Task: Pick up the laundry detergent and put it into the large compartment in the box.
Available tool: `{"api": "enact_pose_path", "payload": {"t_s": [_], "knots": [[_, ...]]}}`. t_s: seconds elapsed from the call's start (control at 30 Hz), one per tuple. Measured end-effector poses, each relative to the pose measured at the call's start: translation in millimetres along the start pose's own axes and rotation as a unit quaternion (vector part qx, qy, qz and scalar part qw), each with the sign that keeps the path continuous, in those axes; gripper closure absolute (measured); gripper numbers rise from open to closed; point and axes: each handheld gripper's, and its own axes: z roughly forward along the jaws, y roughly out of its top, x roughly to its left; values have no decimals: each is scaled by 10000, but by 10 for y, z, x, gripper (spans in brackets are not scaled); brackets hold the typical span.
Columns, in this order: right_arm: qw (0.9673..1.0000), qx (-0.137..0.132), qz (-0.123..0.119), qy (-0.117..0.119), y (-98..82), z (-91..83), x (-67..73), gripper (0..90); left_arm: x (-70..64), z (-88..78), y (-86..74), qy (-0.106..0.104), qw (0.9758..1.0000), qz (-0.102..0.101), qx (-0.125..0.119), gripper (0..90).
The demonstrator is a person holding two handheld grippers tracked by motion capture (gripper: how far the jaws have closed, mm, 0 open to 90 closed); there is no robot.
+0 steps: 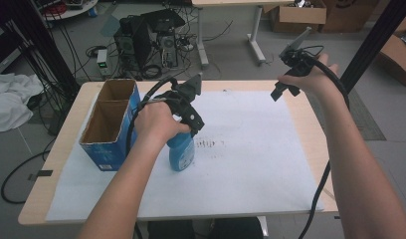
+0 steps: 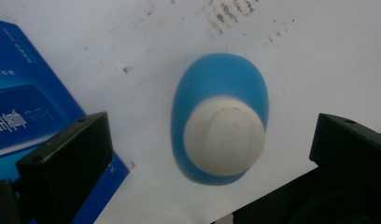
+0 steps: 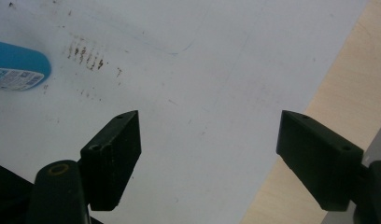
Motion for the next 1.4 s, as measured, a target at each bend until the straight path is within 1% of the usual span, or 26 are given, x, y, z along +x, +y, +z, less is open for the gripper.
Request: {"api": "enact_pose_path", "payload": {"t_s": [0.23,0.47,0.5,0.57,0.7,0.97,1.07,1.37,1.4], "knots": [[10000,24,10,-11,21,16,17,221,-2,107,4,-48,10000,9,69,1],[10000,26,-2,-9,22,23,19,221,-35,218,2,-92,9999,-5,104,4],[10000,27,-7,-11,21,24,18,221,-38,230,3,-88,9999,17,110,5],[10000,33,-8,-15,21,25,16,221,-44,245,4,-88,9999,-3,105,6],[10000,36,-8,-25,11,29,10,221,-70,312,10,-91,9998,35,166,9],[10000,32,0,-13,3,35,7,221,-74,358,11,-31,9999,-1,158,18],[10000,36,3,1,2,39,9,221,-73,368,5,-76,9999,-33,137,33],[10000,17,2,12,-3,30,6,222,-74,389,5,-24,9999,-12,138,115],[10000,14,5,19,-6,28,6,222,-77,392,6,-30,9999,21,151,136]]}}
